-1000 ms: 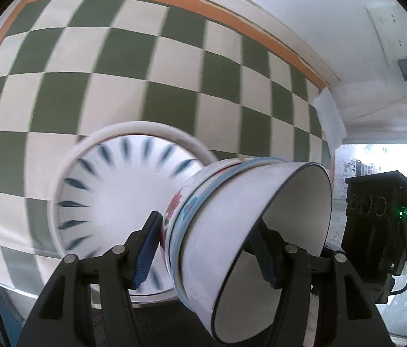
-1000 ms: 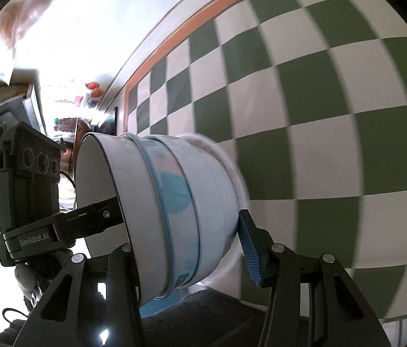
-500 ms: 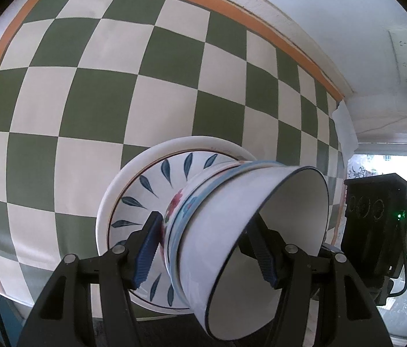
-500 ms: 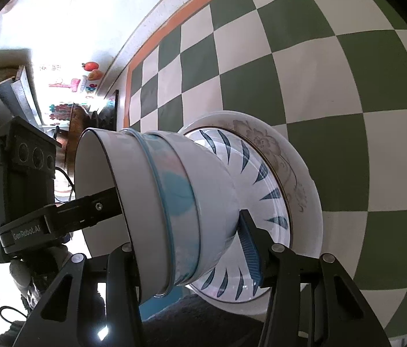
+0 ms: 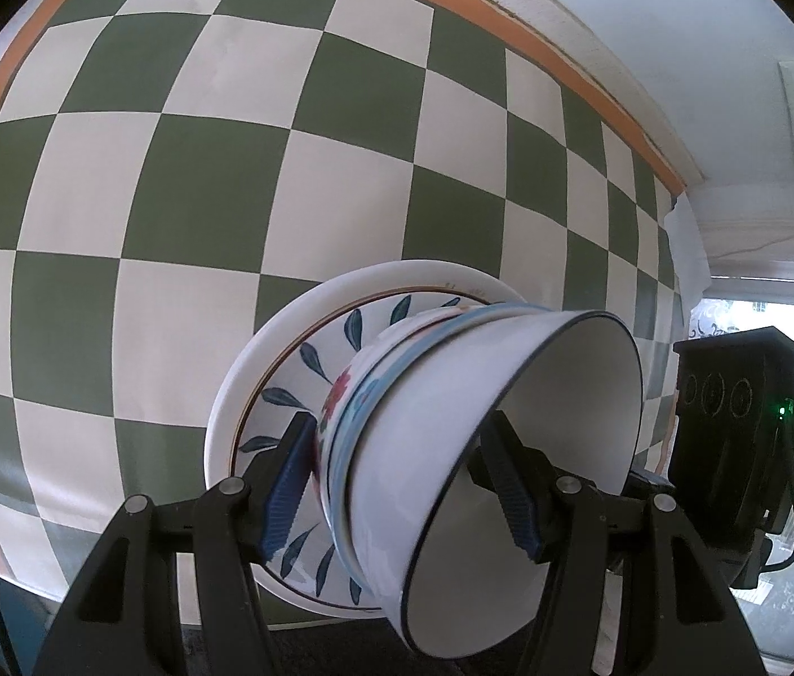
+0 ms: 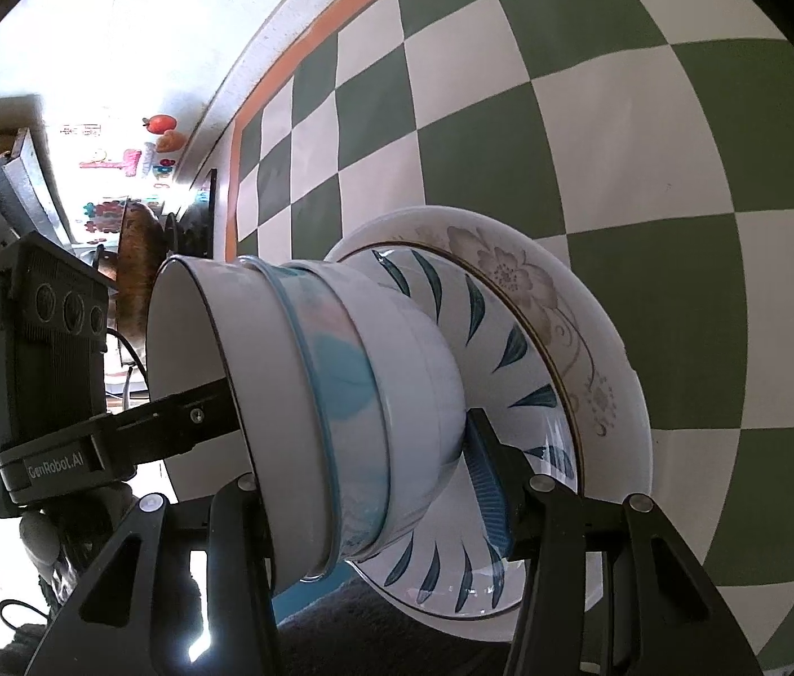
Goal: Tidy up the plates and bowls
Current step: 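Carry the bowl stack over the plate stack and lower it onto the plates, then open both tools to release the bowls on the plates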
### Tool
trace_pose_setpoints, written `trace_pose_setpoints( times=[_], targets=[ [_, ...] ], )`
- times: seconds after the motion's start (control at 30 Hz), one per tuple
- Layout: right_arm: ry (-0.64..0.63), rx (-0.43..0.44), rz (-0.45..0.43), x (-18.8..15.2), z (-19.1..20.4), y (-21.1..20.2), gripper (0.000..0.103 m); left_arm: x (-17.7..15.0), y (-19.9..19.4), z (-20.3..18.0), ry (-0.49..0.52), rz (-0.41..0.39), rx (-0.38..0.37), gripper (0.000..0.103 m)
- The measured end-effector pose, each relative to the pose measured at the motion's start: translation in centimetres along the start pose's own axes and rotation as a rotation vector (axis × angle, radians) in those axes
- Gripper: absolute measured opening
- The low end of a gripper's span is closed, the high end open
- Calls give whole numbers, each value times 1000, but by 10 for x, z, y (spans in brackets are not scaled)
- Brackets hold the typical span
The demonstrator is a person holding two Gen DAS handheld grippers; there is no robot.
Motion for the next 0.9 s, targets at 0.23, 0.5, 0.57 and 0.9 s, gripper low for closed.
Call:
trace_pose_setpoints(
  times=[0.23,0.5,0.57,0.9],
  targets=[
    [0,-22,9,2,2,0,51,-2,2,0,11,9,17,57],
    [-12,-77,13,1,9,0,53,-5,0,-3,25,31,54,57],
    [-18,-98,19,-1,11,-1,55,-6,-3,-3,26,20,72,59],
    [-63,-195,-33,-17,34,-28,76,-28,-33,-3,67,-71,168,69]
  ],
)
Point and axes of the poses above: each gripper's, at about its wrist camera, not at the fingertips, and y roughly the way its jaws point, z to its left, x to its top, the point moved 4 cm from there along y, roughly the way its jaws point, and after that the axes turned 8 degrees about z, right-handed, at the moved point
